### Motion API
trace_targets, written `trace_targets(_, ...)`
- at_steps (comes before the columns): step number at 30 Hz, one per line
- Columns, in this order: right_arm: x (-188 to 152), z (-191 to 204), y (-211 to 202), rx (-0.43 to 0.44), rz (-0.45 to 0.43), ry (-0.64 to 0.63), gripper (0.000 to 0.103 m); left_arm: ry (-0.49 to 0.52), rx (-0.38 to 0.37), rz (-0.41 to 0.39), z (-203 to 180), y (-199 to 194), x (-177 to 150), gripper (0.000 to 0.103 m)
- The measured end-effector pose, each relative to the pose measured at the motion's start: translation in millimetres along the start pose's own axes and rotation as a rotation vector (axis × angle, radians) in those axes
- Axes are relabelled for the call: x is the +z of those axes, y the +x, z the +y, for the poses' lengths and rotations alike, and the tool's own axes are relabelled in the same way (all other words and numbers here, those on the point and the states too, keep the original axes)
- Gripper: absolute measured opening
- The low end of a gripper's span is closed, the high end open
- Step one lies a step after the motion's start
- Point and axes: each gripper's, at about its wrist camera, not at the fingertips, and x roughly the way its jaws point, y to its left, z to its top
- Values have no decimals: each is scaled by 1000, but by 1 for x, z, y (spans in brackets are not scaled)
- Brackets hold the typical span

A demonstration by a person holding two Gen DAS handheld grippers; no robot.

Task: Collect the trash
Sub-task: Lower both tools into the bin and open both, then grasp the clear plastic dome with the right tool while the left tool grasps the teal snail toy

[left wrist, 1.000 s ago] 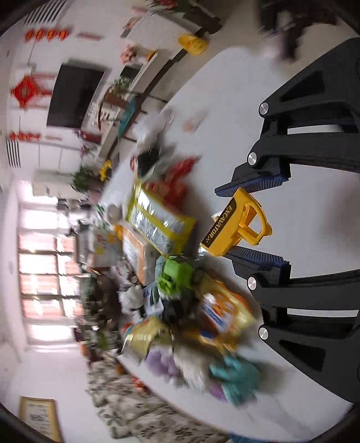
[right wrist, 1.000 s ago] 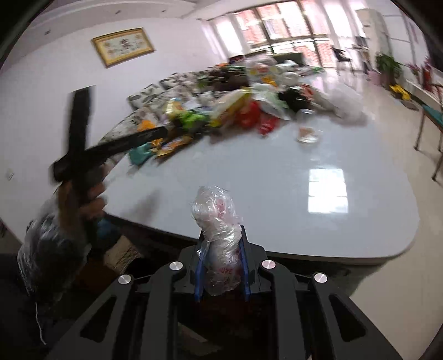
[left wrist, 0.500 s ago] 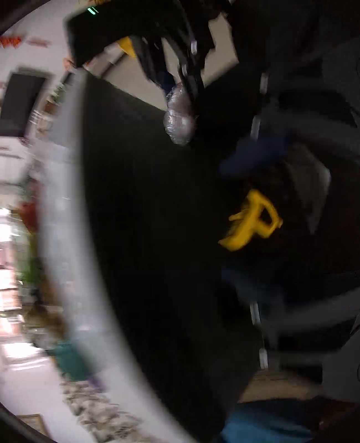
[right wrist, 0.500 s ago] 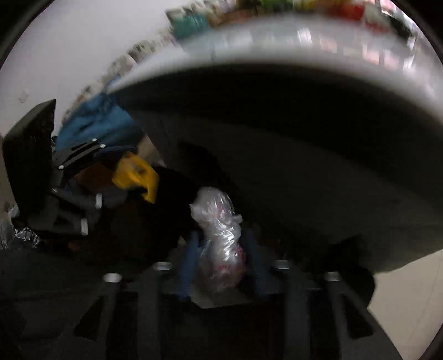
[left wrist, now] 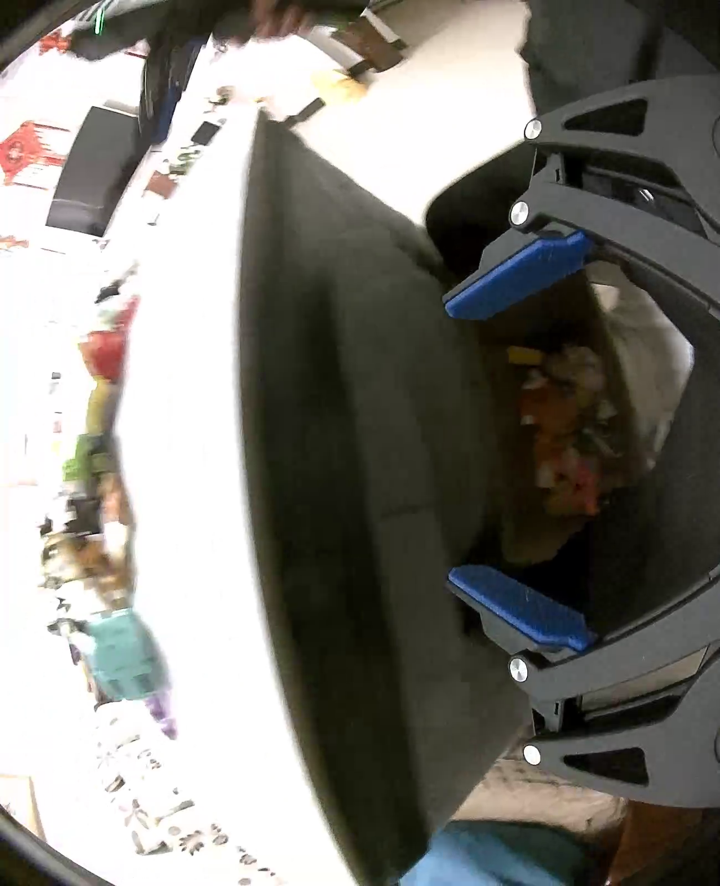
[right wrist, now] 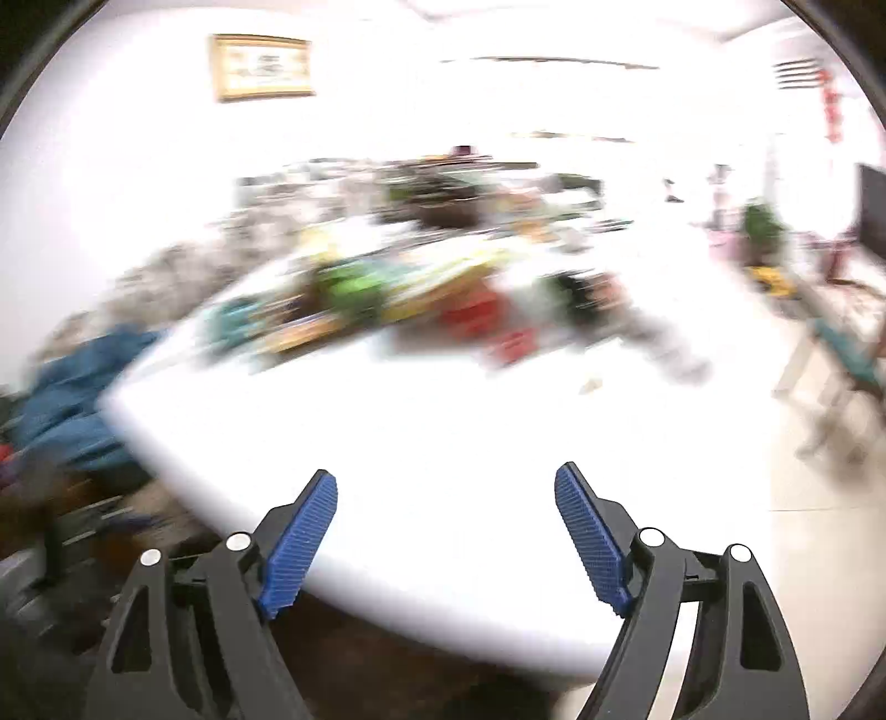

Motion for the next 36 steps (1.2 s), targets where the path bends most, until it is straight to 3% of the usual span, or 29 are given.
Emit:
trace_targets(2, 21, -25, 33, -85, 25, 39, 79, -18, -8, -31, -1, -7, 11, 89)
trace_targets(6, 50, -60, 95, -107, 110, 115, 68, -46, 35, -104, 6, -20, 32, 89)
trace_targets(7, 53, -61, 103, -103, 131, 122, 61, -51, 48, -113, 8, -25, 35, 89)
trace_targets(8, 54, -62, 114, -97, 166, 137, 33, -59, 63, -120, 12, -24, 40, 89)
trace_targets(9, 53, -65, 122, -81, 198, 174, 36, -77, 71, -126, 18, -22, 46, 89)
trace_targets(13, 47, -49, 110, -34, 140, 165, 36, -146, 125, -151, 38, -16, 79, 89)
trace_targets(20, 10, 9, 42, 154, 77, 119, 36, -222, 294, -186, 82, 22, 153, 89)
trace_targets(26, -22, 39, 31, 223, 130, 85, 36, -198, 389, -51, 117, 78, 207, 91)
trace_targets(29, -31, 48, 33, 241, 150, 77, 36, -244, 293, -23, 140, 86, 213, 88)
trace_targets(30, -32, 50, 35, 245, 157, 75, 36, -250, 296, -32, 140, 85, 211, 81)
trace_targets(34, -34, 51, 36, 258, 156, 89, 36, -227, 293, -53, 132, 72, 198, 81)
trace_targets(36, -34, 53, 35, 265, 151, 91, 36, -199, 303, -117, 118, 53, 186, 81)
